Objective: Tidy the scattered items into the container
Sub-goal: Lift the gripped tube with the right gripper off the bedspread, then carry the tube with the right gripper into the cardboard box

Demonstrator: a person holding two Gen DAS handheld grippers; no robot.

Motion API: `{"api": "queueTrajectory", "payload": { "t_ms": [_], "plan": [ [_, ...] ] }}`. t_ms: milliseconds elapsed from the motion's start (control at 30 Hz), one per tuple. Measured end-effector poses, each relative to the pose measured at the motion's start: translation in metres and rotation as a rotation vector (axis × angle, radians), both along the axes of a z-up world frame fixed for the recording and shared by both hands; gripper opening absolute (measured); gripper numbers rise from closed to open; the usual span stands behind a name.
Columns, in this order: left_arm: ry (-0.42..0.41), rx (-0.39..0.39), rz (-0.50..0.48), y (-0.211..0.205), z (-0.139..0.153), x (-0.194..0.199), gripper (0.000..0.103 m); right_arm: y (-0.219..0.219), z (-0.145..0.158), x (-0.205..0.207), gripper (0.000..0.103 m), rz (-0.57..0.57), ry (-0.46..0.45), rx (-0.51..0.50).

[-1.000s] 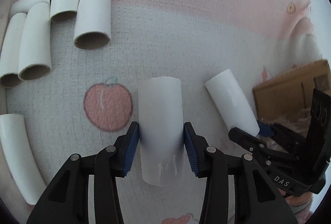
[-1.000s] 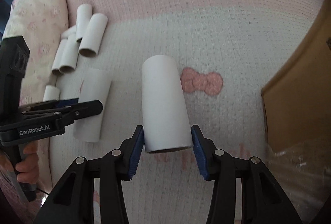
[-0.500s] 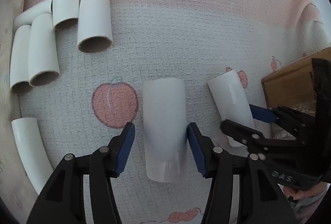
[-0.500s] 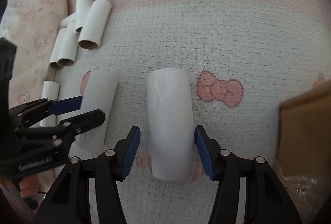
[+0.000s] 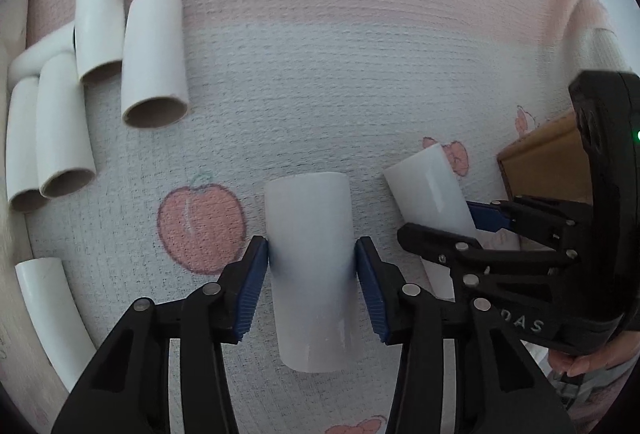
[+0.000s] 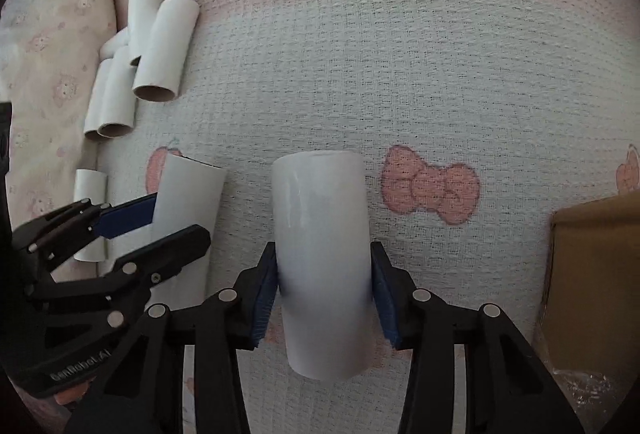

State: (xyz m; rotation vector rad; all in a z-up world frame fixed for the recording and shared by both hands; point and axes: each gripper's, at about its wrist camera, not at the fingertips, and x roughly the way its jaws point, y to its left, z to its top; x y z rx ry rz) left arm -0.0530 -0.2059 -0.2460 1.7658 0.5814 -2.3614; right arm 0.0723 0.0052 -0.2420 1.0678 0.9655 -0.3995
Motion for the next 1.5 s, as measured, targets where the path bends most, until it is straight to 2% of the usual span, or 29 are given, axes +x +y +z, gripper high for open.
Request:
{"api": "queueTrajectory", "payload": {
  "t_ms": [67, 133, 233, 467, 633, 900, 1067, 1300, 1367, 1500],
  "plan": [
    [0.030, -0.014, -0.015, 0.005, 0.008, 0.003, 0.049, 0.000, 0.003, -0.007, 0.041, -0.014, -0.040, 0.036],
    [0.073, -0.046, -0.033, 0.011, 0.020, 0.007, 0.049, 0.000, 0.009, -0.014, 0.041, -0.027, -0.055, 0.032],
    [0.163, -0.125, -0.055, 0.020, 0.045, 0.013, 0.049, 0.001, 0.030, -0.026, 0.041, -0.039, -0.076, -0.030],
    [0.409, -0.227, -0.051, 0.037, 0.108, 0.032, 0.049, -0.003, 0.091, -0.063, 0.041, -0.116, -0.193, -0.154],
    [0.511, -0.220, -0.031, 0.043, 0.144, 0.038, 0.049, -0.005, 0.140, -0.104, 0.041, -0.191, -0.301, -0.235],
    [0.653, -0.183, -0.065, 0.067, 0.195, 0.028, 0.049, -0.007, 0.191, -0.157, 0.041, -0.262, -0.402, -0.313],
    [0.704, -0.148, -0.134, 0.091, 0.219, 0.010, 0.049, -0.011, 0.204, -0.188, 0.041, -0.272, -0.423, -0.322],
    [0.702, -0.111, -0.268, 0.128, 0.247, -0.028, 0.049, -0.029, 0.205, -0.227, 0.041, -0.223, -0.405, -0.296],
    [0.680, -0.126, -0.304, 0.138, 0.259, -0.045, 0.049, -0.037, 0.209, -0.235, 0.041, -0.194, -0.364, -0.302],
    [0.600, -0.082, -0.387, 0.155, 0.276, -0.079, 0.049, -0.051, 0.215, -0.250, 0.041, -0.158, -0.329, -0.313]
  ]
}}
